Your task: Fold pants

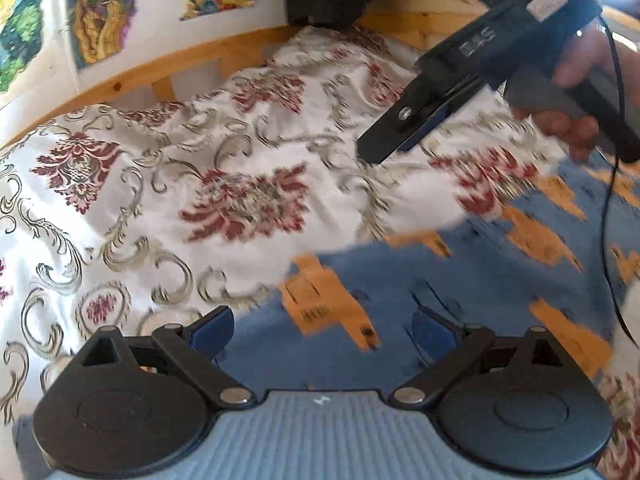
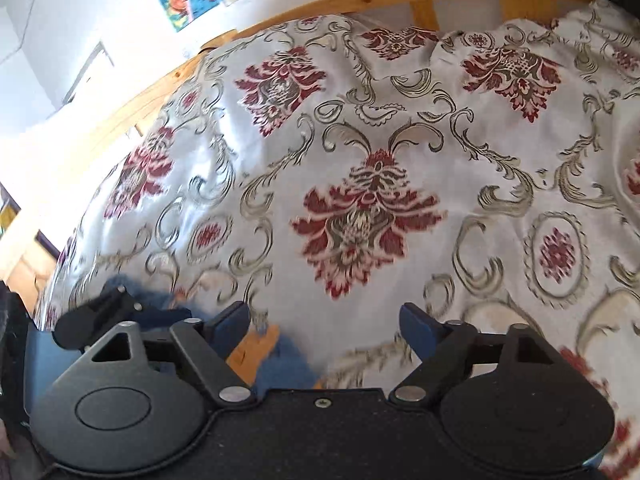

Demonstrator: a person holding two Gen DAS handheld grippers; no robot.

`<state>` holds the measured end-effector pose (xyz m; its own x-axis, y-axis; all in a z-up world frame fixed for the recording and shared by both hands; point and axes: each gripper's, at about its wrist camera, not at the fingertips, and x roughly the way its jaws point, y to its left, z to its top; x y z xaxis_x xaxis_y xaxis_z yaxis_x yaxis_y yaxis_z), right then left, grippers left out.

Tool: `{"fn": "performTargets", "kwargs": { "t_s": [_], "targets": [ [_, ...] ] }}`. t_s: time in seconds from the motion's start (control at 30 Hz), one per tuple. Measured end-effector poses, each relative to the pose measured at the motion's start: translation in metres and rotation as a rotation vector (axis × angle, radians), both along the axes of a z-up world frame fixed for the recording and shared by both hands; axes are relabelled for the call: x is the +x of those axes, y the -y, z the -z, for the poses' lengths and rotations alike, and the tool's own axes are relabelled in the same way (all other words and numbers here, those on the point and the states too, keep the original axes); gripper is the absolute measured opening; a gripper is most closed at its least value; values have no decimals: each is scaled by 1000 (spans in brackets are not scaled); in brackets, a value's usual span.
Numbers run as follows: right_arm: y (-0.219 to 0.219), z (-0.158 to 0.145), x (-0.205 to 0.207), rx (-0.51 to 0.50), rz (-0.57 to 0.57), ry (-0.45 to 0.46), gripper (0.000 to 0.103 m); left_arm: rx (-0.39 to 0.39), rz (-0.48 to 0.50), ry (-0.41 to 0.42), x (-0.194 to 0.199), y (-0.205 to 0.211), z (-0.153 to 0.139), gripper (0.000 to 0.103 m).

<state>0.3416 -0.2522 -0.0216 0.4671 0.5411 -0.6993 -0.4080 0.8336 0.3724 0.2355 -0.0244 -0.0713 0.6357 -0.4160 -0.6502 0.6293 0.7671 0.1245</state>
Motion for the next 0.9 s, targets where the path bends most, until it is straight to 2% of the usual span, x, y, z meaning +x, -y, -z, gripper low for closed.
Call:
{"fn": "performTargets", "kwargs": {
  "t_s": [0.07, 0.13, 0.2, 0.27, 0.33, 0.4, 0.5, 0.6, 0.83, 0.9],
  "targets": [
    [-4, 4, 7, -1, -2, -2, 82, -33, -39, -30, 17, 0, 2, 93],
    [-9, 8, 9, -5, -17, -6, 81, -46, -52, -85, 28, -2, 7, 63],
    [-15, 12, 10, -6, -43, -15, 79, -24, -40, -113, 31, -3, 15, 52],
    [-21, 16, 11, -17, -73, -20, 75, -4, -33, -105, 30, -3, 20, 44],
    [-28, 18, 12, -26, -116, -32, 67, -6, -51, -98, 29, -5, 19, 8],
    [-34, 19, 12, -24, -161, -56, 55, -10, -52, -97, 28, -7, 16, 5],
    [-41, 22, 12, -18, -227, -114, 44, 36, -18, -72, 18, -4, 15, 3],
    [-51, 25, 11, -52, -272, -135, 40, 89, 3, -67, 11, 2, 20, 3],
    [-73, 28, 7, -80, -371, -182, 41, 92, 7, -60, 6, -1, 19, 3],
    [-78, 30, 4, -88, -398, -200, 31, 99, 10, -56, 3, -1, 19, 4]
  ]
}}
